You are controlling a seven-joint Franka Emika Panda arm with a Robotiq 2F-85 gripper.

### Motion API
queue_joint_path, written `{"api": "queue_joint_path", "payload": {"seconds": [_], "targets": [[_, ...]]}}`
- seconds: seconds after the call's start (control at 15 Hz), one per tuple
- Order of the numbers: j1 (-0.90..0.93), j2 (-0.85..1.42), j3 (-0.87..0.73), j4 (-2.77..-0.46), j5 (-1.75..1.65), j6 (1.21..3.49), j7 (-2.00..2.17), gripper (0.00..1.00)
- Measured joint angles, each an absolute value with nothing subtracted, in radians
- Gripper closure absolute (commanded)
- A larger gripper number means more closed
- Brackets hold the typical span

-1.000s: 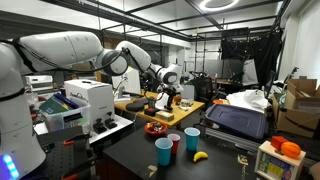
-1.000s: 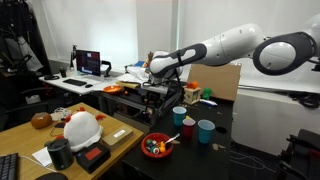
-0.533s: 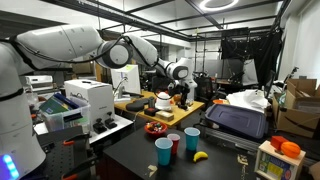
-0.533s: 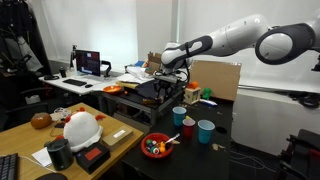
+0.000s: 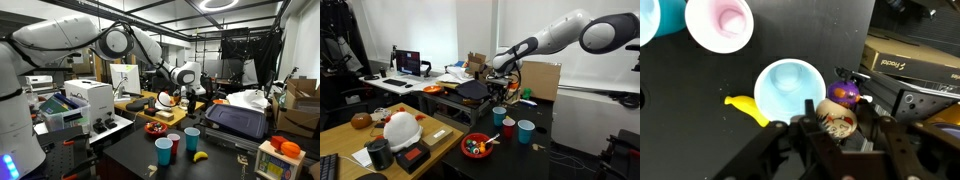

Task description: Put some of the things in the bowl into the blue cup at the back of the line of cups

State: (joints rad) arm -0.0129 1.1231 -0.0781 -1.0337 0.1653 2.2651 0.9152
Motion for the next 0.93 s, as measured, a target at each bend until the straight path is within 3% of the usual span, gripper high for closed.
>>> {"api": "queue_joint_path", "payload": {"seconds": [0.93], "targets": [[0.006,0.953,-0.106,-1.459,0.17,2.479,0.927,0.79]]}}
